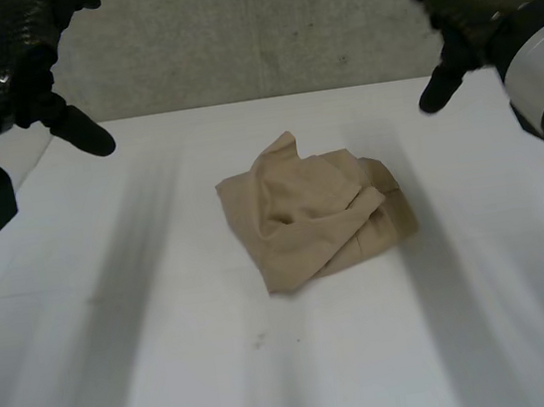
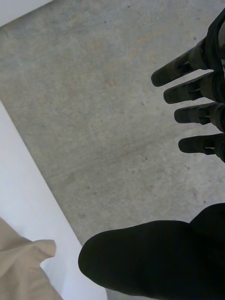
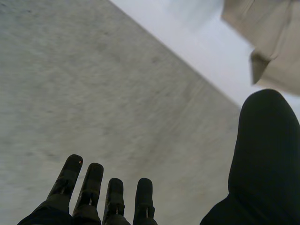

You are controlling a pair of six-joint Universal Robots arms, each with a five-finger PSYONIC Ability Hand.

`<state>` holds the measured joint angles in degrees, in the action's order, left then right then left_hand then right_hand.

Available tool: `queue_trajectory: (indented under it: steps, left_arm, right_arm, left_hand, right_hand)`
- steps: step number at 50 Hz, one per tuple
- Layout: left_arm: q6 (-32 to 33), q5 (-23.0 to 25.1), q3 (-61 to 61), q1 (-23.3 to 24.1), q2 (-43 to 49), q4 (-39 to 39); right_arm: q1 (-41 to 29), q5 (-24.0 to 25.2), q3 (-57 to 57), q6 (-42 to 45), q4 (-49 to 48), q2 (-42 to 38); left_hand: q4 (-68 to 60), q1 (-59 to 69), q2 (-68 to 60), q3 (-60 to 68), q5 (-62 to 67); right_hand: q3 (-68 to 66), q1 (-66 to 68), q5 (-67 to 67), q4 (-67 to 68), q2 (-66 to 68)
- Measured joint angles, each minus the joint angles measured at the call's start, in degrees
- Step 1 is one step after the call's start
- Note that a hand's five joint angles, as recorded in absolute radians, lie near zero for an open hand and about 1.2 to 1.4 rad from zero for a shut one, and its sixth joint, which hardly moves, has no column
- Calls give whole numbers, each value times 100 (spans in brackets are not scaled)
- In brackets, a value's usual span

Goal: Fold the shorts.

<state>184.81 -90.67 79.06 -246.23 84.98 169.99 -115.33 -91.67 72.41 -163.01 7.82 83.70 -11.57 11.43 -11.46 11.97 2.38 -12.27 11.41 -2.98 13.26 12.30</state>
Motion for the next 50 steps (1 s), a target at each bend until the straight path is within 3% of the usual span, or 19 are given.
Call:
queue_trajectory:
  steps: [5, 14, 22, 29, 37, 39, 40, 42, 44, 50]
  left_arm:
    - [27, 45, 418, 193, 191, 857]
    - [72, 179, 533, 1046, 1426, 1691]
    - [494, 195, 13, 1638, 2937, 1976]
    - [1585, 168, -679, 1932, 4192, 2294]
    - [2220, 52, -1333, 1963, 5045, 2369]
    - [2242, 10, -1404, 1952, 5121, 2367]
    - [2243, 1, -1413, 1950, 5132, 2367]
    - [2239, -98, -1443, 1935, 5167, 2361]
    - [2232, -213, -1443, 1925, 5158, 2359]
    - [2218, -879, -1327, 1877, 4897, 2322]
  right_arm:
    - [140, 574, -162, 928, 674, -523]
    - [384, 731, -510, 1526, 1371, -1612]
    - [529, 854, -745, 685, 1039, -2585]
    - [555, 1038, -775, -281, 222, -3337]
    - [493, 1042, -708, -409, -377, -3891]
    - [484, 1031, -702, -387, -448, -3958]
    - [481, 1028, -700, -379, -474, -3976]
    - [475, 1024, -681, -351, -584, -3991]
    - [477, 1026, -661, -342, -630, -3952]
    - [502, 1076, -435, -277, -751, -3265]
  left_hand:
    - [0, 0, 0, 0, 0]
    - [0, 0, 0, 0, 0]
    - [0, 19, -12, 1, 0]
    - [-209, 230, -215, 168, 152]
    - [-1999, 2120, -2018, 1944, 1892]
    - [-2506, 2635, -2510, 2452, 2375]
    - [-2506, 2635, -2510, 2452, 2375]
    - [-4592, 4758, -4673, 4595, 4411]
    - [-5497, 5254, -5493, 5382, 5198]
    - [-5688, 5254, -5685, 5588, 5240]
  right_hand:
    - [0, 0, 0, 0, 0]
    - [0, 0, 0, 0, 0]
    - [0, 0, 0, 0, 0]
    - [0, 0, 0, 0, 0]
    - [-12, 31, -10, 8, 40]
    - [-359, 351, -340, 331, 438]
    - [-1431, 1349, -1360, 1369, 1448]
    - [-3861, 3289, -3514, 3788, 3933]
    - [-5088, 4034, -4639, 4989, 5162]
    - [-5454, 4288, -5110, 5477, 5463]
